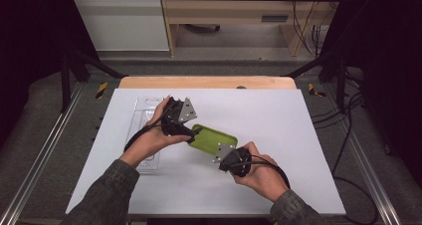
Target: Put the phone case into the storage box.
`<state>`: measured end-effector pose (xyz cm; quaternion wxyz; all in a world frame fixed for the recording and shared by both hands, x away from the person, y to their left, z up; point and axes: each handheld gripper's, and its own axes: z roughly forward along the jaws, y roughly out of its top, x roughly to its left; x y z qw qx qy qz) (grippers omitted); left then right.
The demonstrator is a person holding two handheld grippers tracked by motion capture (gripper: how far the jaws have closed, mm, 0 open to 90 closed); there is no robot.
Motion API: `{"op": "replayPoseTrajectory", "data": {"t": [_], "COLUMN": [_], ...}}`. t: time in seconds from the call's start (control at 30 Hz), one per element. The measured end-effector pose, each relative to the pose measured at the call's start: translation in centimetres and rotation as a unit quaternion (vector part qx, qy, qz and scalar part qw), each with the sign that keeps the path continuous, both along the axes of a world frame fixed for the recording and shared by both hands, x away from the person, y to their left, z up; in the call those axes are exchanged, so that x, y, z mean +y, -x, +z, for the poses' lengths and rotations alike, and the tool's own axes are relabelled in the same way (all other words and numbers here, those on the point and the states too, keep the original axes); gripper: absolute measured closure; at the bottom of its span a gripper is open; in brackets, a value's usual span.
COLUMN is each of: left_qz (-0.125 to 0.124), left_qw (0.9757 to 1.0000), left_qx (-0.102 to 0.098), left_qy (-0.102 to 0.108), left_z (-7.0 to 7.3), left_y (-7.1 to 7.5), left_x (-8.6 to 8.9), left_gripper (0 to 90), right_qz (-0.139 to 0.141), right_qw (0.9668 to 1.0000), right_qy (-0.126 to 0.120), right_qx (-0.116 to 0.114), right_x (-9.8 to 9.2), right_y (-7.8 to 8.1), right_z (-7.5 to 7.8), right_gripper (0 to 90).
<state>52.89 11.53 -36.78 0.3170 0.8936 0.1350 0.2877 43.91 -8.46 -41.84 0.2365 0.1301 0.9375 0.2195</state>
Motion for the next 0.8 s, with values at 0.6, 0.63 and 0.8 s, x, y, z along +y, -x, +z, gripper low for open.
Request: {"op": "replayPoseTrajectory", "data": {"t": [0.6, 0.63, 0.8], "left_qz": [-0.038, -0.037, -0.040], "left_qw": [0.9980, 0.9982, 0.9981], "left_qx": [-0.014, -0.014, -0.009], "left_qy": [-0.048, -0.045, -0.045], "left_z": [1.4, 1.5, 1.4], "left_y": [-1.1, -1.1, -1.2], "left_x": [-1.5, -1.4, -1.5], "left_gripper": [9.4, 9.4, 9.3], "right_qz": [0.004, 0.003, 0.002], "right_qw": [0.9999, 0.9999, 0.9999], "right_qy": [0.008, 0.009, 0.011], "right_qx": [-0.011, -0.010, -0.012], "right_x": [0.1, 0.1, 0.1], "right_y": [0.3, 0.4, 0.4], "right_z": [0.4, 0.4, 0.4], "right_gripper": [87.8, 87.8, 87.8]}}
